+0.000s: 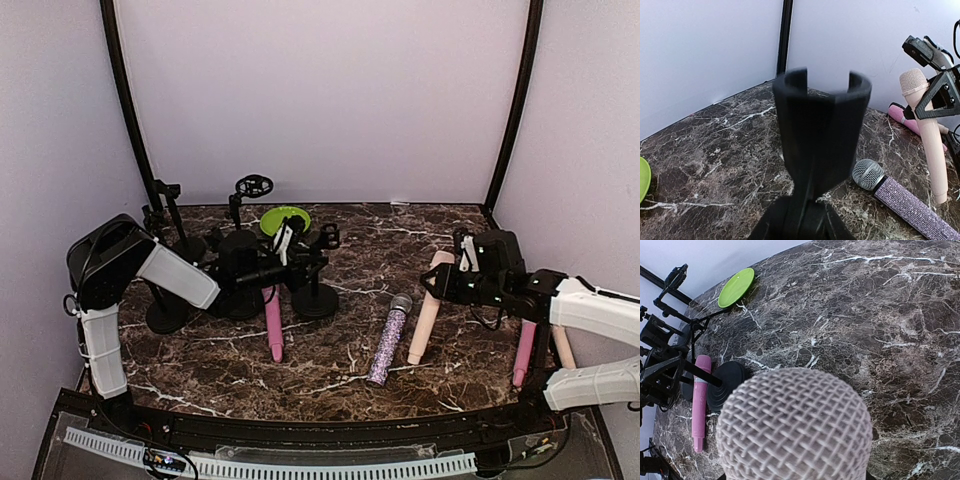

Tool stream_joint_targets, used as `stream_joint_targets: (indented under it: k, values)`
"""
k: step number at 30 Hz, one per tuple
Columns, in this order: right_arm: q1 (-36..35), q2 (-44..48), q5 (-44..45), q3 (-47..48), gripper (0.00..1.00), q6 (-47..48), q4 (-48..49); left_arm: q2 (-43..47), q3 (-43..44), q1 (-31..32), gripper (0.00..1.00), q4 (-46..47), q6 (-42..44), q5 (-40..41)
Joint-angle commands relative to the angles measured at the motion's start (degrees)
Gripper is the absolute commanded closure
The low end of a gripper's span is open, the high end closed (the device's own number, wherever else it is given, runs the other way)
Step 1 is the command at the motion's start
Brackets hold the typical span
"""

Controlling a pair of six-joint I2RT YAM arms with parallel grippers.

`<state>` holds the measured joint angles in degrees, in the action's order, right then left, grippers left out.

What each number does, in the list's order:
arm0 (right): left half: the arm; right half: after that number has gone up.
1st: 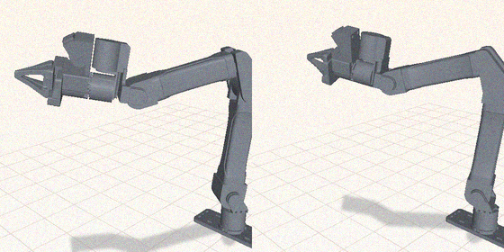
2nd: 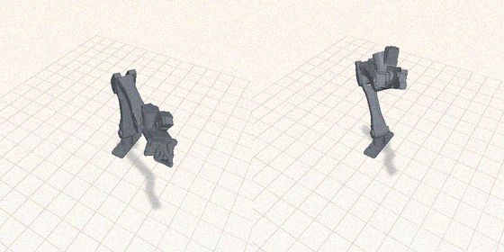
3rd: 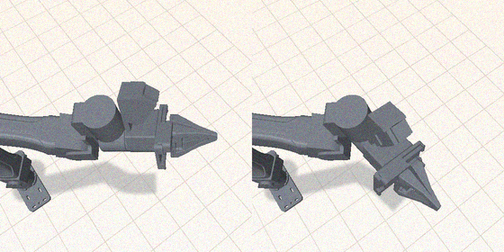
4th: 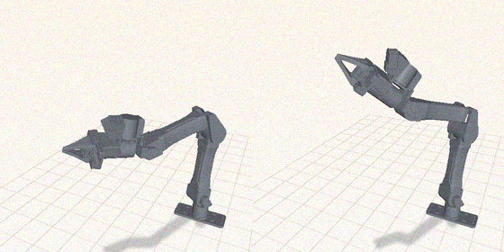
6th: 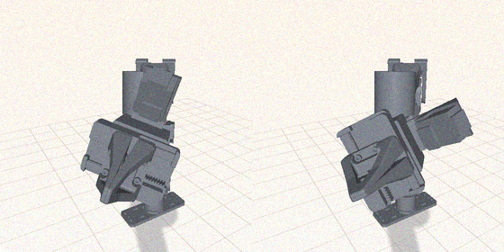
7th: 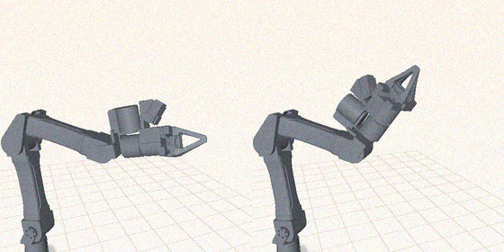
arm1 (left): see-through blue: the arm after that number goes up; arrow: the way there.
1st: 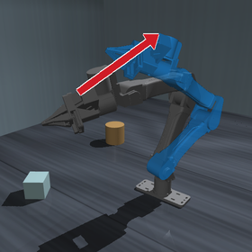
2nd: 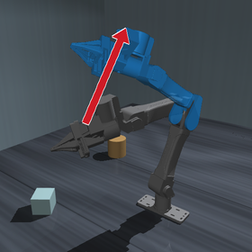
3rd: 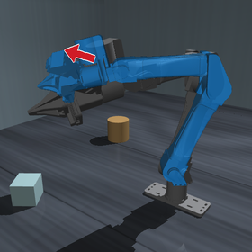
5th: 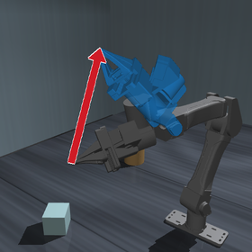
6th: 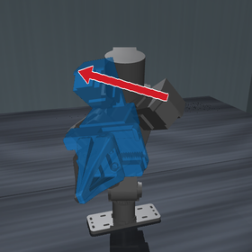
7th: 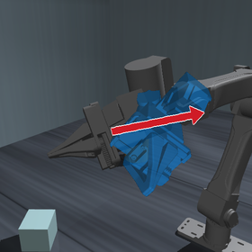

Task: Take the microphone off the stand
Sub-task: Place the microphone stand at the center of the board, then place the microphone at the center of the board.

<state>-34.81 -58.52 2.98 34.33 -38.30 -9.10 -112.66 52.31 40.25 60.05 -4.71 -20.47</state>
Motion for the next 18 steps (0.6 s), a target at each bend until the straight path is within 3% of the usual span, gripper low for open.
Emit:
stream_joint_targets:
  k: [1, 8, 18]
  values:
    - [0.4, 0.8, 1.5, -1.7, 1.0, -2.5, 5.2, 1.2, 1.4, -0.4, 0.66, 3.7, -0.7, -1.1]
    - [0.4, 1.0, 2.1, -4.5, 0.99, -4.5, 8.0, 3.3, 1.9, -0.4, 0.49, 2.6, -2.3, -2.9]
    - [0.4, 0.7, 0.6, -10.8, 0.96, -9.4, 15.7, 14.5, 6.8, -0.7, 0.32, -8.5, -5.5, -7.2]
